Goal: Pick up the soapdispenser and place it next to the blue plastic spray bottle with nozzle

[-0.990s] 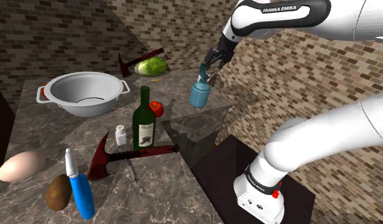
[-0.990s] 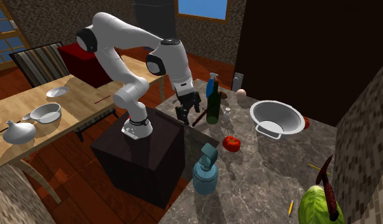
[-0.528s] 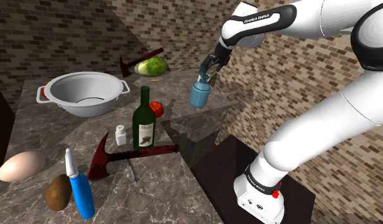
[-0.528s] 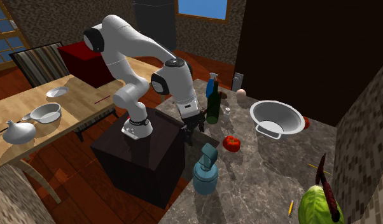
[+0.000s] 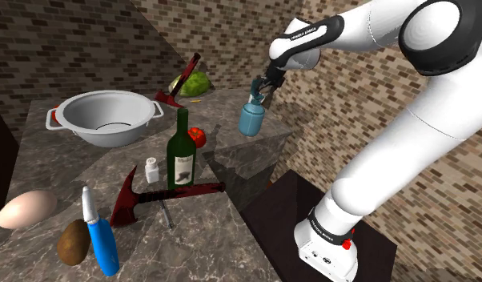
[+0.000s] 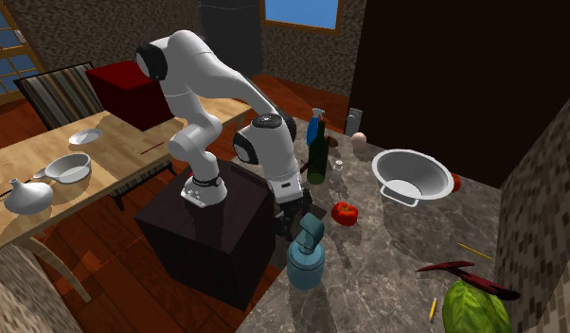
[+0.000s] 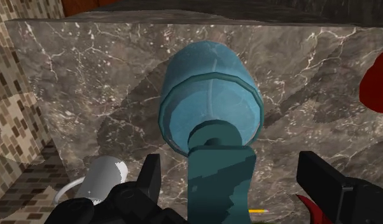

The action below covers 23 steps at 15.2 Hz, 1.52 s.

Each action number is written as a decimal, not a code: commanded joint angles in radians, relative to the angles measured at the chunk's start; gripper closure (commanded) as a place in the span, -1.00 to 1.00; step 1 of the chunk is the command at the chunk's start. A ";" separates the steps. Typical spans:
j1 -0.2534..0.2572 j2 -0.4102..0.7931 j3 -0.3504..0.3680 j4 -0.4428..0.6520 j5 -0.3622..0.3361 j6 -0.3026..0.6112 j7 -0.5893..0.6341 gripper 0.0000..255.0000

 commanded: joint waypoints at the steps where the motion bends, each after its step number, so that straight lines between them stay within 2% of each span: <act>1: 0.002 0.022 -0.003 -0.003 0.012 0.024 -0.010 -1.00; 3: 0.005 0.051 -0.006 -0.007 0.031 0.055 -0.023 -1.00; 11: 0.005 0.051 -0.006 -0.007 0.031 0.055 -0.023 -1.00; 12: 0.005 0.051 -0.006 -0.007 0.031 0.055 -0.023 1.00; 21: 0.005 0.051 -0.006 -0.007 0.031 0.055 -0.023 1.00; 23: 0.004 0.037 -0.004 0.007 0.021 0.028 -0.015 1.00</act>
